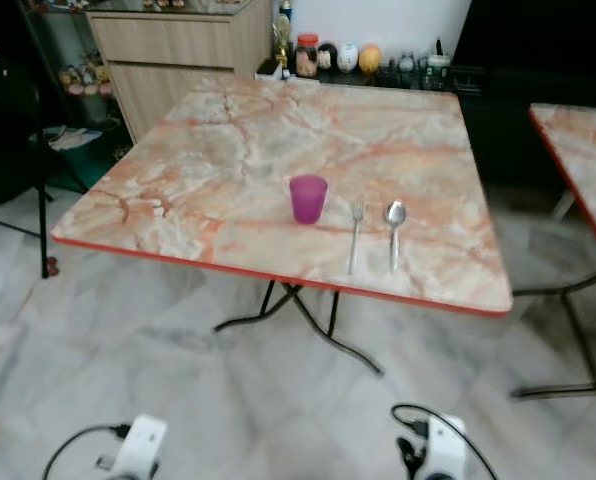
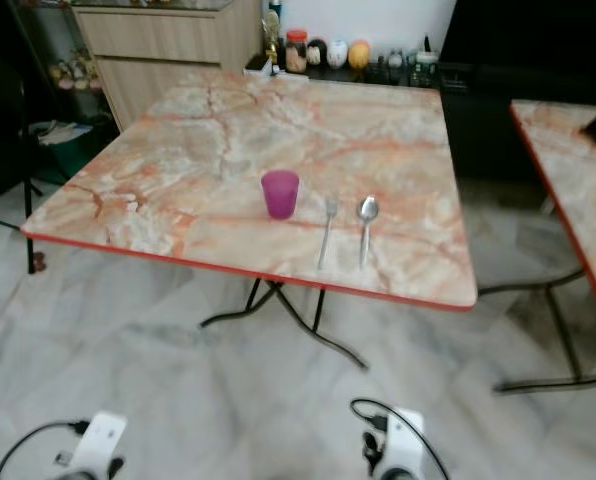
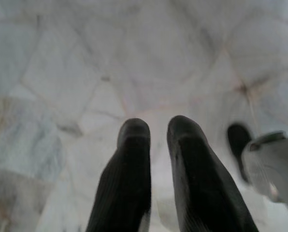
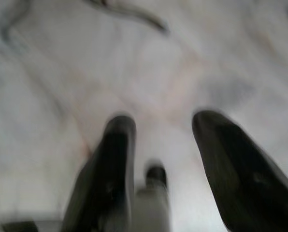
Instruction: Setting the table
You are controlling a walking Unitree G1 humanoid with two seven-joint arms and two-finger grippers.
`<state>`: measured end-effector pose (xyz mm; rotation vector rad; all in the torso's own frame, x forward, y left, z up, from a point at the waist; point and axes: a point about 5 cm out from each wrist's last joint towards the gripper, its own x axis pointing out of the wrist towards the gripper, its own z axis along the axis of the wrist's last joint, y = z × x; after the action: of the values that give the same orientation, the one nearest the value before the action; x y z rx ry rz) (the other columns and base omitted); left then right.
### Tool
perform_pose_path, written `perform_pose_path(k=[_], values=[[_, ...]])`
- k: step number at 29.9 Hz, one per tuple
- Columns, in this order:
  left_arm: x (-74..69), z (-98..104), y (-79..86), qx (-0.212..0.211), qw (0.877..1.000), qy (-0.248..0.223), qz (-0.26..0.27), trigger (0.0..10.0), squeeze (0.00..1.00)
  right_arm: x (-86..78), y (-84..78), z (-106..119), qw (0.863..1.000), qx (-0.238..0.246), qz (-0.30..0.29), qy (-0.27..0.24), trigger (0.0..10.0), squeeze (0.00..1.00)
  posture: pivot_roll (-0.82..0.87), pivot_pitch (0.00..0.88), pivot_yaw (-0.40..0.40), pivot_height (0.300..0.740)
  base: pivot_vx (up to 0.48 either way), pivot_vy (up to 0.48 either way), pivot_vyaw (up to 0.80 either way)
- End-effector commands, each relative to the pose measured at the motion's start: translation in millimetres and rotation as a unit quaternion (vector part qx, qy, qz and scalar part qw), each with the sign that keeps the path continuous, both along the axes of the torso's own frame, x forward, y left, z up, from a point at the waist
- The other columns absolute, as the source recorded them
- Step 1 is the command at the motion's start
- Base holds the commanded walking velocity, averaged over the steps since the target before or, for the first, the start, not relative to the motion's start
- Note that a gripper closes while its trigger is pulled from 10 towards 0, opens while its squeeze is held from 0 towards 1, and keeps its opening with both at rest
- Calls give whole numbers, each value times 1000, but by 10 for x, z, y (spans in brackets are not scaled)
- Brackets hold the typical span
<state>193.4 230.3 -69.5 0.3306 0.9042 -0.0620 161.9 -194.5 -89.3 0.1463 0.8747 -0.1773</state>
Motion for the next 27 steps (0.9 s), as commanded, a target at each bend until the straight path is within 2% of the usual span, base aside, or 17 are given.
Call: perform_pose_path(k=[1, 10, 17, 23, 26, 27], values=[[-6, 12, 54, 9, 1000, -1, -2, 10000, 0, 32, 45, 6, 1000, 8, -2, -3, 10000, 0, 10, 0, 11, 740, 0, 360, 0], [69, 49, 12, 7, 1000, -16, -20, 10000, 0, -39, 9, -24, 1000, 6, -3, 13, 10000, 0, 13, 0, 14, 740, 0, 353, 0], [124, 70, -61, -5, 999, -30, -30, 10000, 0, -32, -51, -3, 1000, -5, -6, -2, 10000, 0, 6, 0, 19, 740, 0, 0, 0], [164, 90, -106, -21, 998, -43, -30, 10000, 0, 37, -129, 60, 999, -14, -10, -37, 10000, 0, 2, 0, 22, 740, 0, 0, 0], [185, 98, -137, -25, 998, -47, -34, 10000, 0, 96, -209, 121, 997, -27, -12, -65, 10000, 0, 1, 0, 22, 740, 0, 0, 0], [211, 112, -148, -27, 998, -52, -33, 10000, 0, 159, -279, 188, 995, -38, -16, -95, 10000, 0, 2, 0, 22, 740, 0, 0, 0]])
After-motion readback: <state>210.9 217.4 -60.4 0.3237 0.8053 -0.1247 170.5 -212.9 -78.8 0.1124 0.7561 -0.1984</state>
